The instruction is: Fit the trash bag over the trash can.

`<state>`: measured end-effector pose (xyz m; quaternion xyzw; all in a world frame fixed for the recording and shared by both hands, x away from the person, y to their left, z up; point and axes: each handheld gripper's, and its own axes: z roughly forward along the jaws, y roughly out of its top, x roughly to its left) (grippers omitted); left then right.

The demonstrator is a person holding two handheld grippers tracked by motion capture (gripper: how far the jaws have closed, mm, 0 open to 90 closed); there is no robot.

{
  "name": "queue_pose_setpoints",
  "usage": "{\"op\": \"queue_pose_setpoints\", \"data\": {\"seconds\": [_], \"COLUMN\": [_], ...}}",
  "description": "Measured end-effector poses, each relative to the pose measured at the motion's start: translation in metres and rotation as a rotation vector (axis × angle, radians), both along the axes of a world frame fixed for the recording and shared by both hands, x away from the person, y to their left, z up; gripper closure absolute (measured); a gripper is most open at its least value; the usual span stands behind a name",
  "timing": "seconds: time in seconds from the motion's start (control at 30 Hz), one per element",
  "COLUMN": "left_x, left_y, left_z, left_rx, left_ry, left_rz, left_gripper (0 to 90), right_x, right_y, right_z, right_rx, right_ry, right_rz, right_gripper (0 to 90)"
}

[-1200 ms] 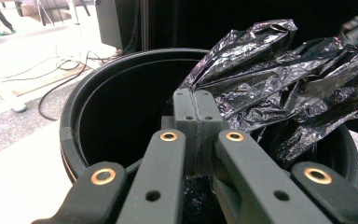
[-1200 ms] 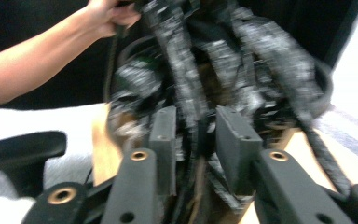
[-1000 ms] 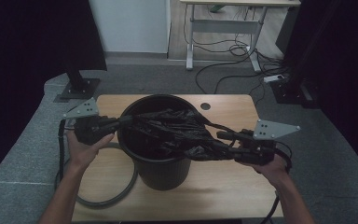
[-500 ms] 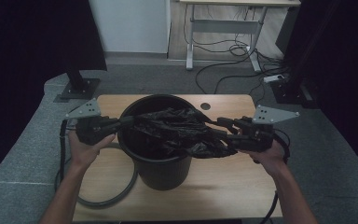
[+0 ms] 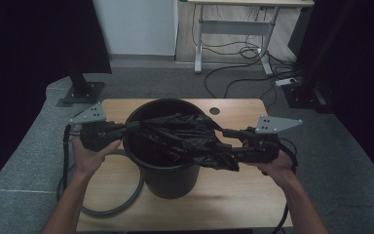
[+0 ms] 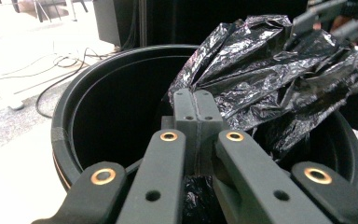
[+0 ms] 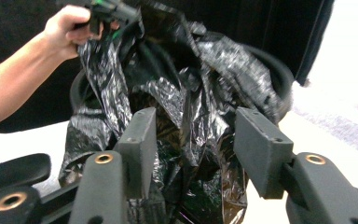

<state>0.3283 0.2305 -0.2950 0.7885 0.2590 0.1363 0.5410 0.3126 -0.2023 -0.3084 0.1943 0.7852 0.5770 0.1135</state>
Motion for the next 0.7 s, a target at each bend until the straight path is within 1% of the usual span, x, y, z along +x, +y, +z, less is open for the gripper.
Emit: {"op": "queue_pose_setpoints", "data": {"seconds": [0.13, 0.2, 0.23, 0.27, 0.3, 0.33, 0.37, 0.4, 0.43, 0.47, 0.5, 0.53, 0.57, 0.6, 0.63, 0.7], "left_x": [-0.002, -0.003, -0.003, -0.004, -0.004, -0.004, -0.004, -0.004, -0.003, -0.003, -0.003, -0.002, -0.001, -0.001, 0.0, 0.002], "left_y": [-0.001, -0.002, -0.002, -0.002, -0.002, -0.001, -0.001, 0.0, 0.0, 0.001, 0.001, 0.001, 0.001, 0.001, 0.0, -0.001], "left_z": [0.0, 0.0, 0.0, 0.0, 0.0, 0.0, 0.001, 0.001, 0.002, 0.003, 0.004, 0.006, 0.01, 0.01, 0.012, 0.016], "left_rx": [-0.001, -0.002, -0.003, -0.007, -0.012, -0.018, -0.022, -0.028, -0.033, -0.036, -0.031, -0.028, -0.03, -0.03, -0.03, -0.038], "left_ry": [0.001, 0.002, 0.002, 0.004, 0.007, 0.008, 0.007, 0.01, 0.022, 0.02, 0.013, 0.008, -0.001, -0.001, -0.009, -0.016], "left_rz": [-0.011, -0.021, -0.025, -0.034, -0.048, -0.054, -0.058, -0.065, -0.087, -0.091, -0.086, -0.095, -0.105, -0.105, -0.103, -0.104], "left_gripper": [90.0, 90.0, 90.0, 90.0, 90.0, 90.0, 90.0, 90.0, 90.0, 90.0, 89.5, 89.5, 82.9, 80.7, 80.7, 75.3], "right_x": [-0.003, -0.002, 0.0, 0.0, 0.001, 0.001, 0.004, 0.005, 0.006, 0.006, 0.009, 0.009, 0.013, 0.013, 0.015, 0.02], "right_y": [0.007, 0.01, 0.012, 0.012, 0.015, 0.015, 0.017, 0.017, 0.017, 0.017, 0.017, 0.017, 0.015, 0.015, 0.014, 0.011], "right_z": [-0.008, -0.011, -0.015, -0.015, -0.017, -0.017, -0.017, -0.017, -0.015, -0.015, -0.013, -0.013, -0.01, -0.01, -0.009, -0.008], "right_rx": [-0.015, -0.024, -0.025, -0.025, -0.051, -0.051, -0.057, -0.058, -0.068, -0.068, -0.092, -0.092, -0.108, -0.108, -0.112, -0.125], "right_ry": [0.005, 0.005, 0.004, 0.004, -0.019, -0.019, -0.04, -0.053, -0.072, -0.072, -0.108, -0.108, -0.127, -0.127, -0.133, -0.142], "right_rz": [0.005, -0.004, -0.013, -0.013, -0.029, -0.029, -0.048, -0.054, -0.069, -0.069, -0.093, -0.093, -0.108, -0.108, -0.109, -0.114], "right_gripper": [47.1, 51.9, 60.7, 60.7, 74.7, 74.7, 83.7, 86.7, 88.6, 88.6, 89.3, 89.3, 89.5, 89.5, 89.6, 89.6]}}
